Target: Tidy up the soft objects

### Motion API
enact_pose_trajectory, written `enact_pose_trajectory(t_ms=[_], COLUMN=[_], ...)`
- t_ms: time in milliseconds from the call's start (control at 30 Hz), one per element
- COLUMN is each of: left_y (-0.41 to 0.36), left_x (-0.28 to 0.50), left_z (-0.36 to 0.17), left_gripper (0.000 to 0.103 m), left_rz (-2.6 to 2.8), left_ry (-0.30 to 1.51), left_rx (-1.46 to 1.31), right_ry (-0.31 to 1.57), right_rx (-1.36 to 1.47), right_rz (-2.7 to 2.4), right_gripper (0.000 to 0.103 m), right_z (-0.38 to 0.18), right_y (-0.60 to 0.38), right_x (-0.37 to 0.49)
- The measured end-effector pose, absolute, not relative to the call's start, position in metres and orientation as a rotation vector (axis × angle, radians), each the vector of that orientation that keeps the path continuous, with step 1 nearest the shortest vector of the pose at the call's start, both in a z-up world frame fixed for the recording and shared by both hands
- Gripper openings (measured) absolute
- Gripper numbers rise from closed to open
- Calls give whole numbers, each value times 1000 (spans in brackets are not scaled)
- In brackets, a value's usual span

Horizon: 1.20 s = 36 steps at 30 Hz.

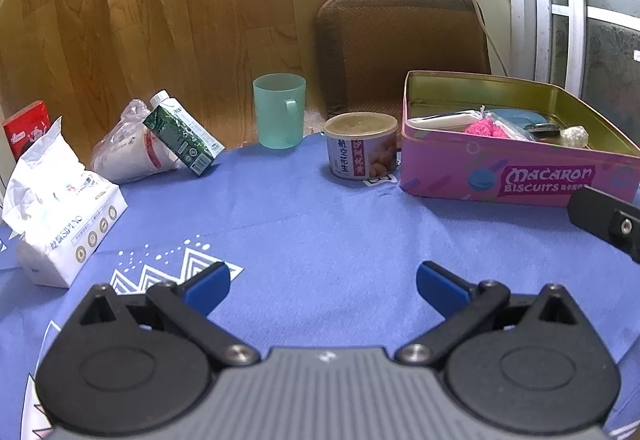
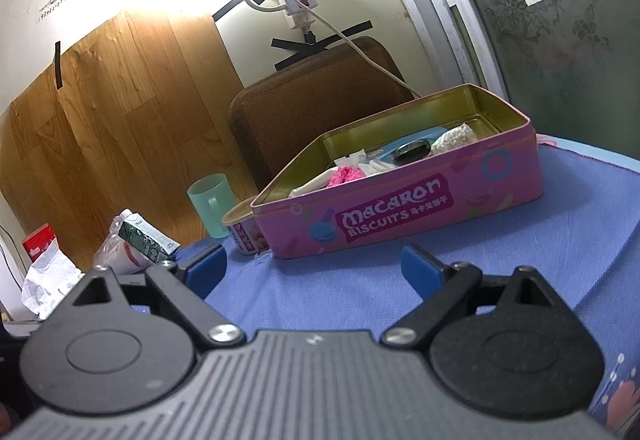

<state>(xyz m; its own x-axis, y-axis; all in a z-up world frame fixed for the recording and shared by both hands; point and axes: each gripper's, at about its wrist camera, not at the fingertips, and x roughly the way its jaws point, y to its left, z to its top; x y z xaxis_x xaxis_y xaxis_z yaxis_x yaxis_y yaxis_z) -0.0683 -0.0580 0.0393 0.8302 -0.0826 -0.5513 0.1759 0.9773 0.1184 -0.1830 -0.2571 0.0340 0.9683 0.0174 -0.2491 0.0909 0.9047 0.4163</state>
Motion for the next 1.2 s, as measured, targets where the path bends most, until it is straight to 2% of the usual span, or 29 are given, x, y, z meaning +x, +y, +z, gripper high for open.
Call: enact_pose_trajectory(t_ms=[1200], left_y=[-67], left_x=[-69], left_z=[36], left_gripper=[103], left_rz=[-164], left_ry=[589], left_rx=[219], right_ry=[260], right_rx=[462], right_rz=[-43], right_gripper=[96], right_z=[32], right_y=[-260], right_x=[-182])
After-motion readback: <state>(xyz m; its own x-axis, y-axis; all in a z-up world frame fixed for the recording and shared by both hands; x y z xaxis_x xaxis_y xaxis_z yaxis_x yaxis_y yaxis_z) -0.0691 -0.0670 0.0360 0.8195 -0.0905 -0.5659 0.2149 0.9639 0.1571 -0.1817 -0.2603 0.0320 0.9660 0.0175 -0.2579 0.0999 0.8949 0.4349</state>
